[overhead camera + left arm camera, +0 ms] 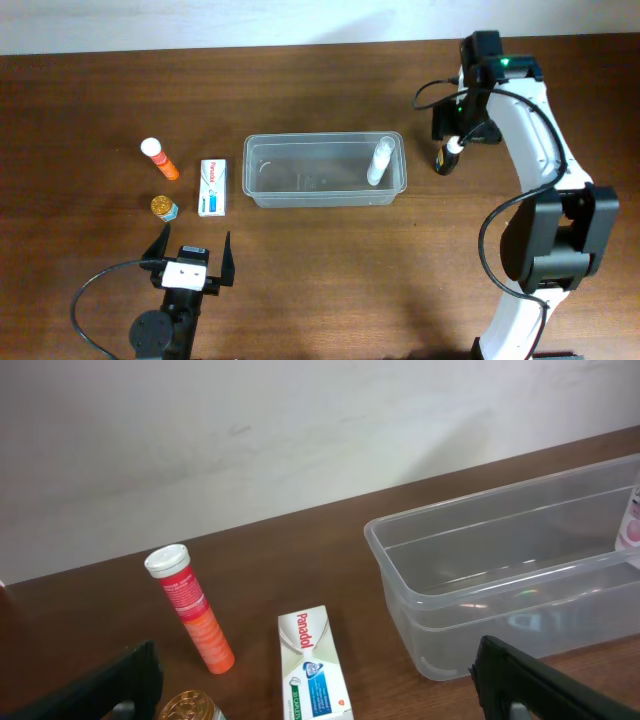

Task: Pack container
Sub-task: 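Open the right gripper, move right and grasp the dark bottle, then carry the dark bottle over and lower it into the container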

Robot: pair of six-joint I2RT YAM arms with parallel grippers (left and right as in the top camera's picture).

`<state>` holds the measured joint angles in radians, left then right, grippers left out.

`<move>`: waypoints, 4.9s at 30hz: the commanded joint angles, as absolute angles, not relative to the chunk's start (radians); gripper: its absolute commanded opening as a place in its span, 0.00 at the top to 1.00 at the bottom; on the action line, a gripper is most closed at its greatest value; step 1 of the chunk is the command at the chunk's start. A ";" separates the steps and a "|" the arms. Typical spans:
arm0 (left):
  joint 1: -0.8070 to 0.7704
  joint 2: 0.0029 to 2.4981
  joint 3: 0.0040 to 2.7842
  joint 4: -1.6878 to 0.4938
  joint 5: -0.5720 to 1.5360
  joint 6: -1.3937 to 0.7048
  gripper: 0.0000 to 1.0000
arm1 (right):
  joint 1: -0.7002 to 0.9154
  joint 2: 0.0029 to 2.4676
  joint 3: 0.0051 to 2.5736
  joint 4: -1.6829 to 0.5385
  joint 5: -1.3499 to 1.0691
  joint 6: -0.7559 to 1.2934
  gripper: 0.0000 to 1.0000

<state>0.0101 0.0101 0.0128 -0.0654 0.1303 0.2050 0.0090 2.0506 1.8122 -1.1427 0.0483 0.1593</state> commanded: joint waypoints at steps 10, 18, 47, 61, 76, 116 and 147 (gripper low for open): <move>0.016 0.005 0.009 -0.069 0.126 0.196 0.01 | 0.004 2.067 1.647 -1.028 0.035 0.158 0.54; 0.016 0.005 0.009 -0.069 0.126 0.196 0.01 | 0.004 2.067 1.649 -1.027 0.035 0.158 0.79; 0.016 0.005 0.009 -0.069 0.126 0.196 0.01 | 0.069 2.007 2.253 -1.551 0.014 0.153 0.81; 0.016 0.005 0.009 -0.069 0.126 0.196 0.00 | 0.345 2.007 2.407 -1.645 -0.018 0.146 0.80; 0.016 0.005 0.009 -0.069 0.126 0.196 0.01 | 0.496 2.019 2.288 -1.615 -0.014 0.192 0.76; 0.016 0.005 0.009 -0.069 0.126 0.196 0.00 | 0.495 2.019 1.772 -1.223 0.103 0.473 0.76; 0.016 0.005 0.009 -0.069 0.126 0.196 0.00 | 0.458 2.019 1.676 -1.169 0.090 0.507 0.69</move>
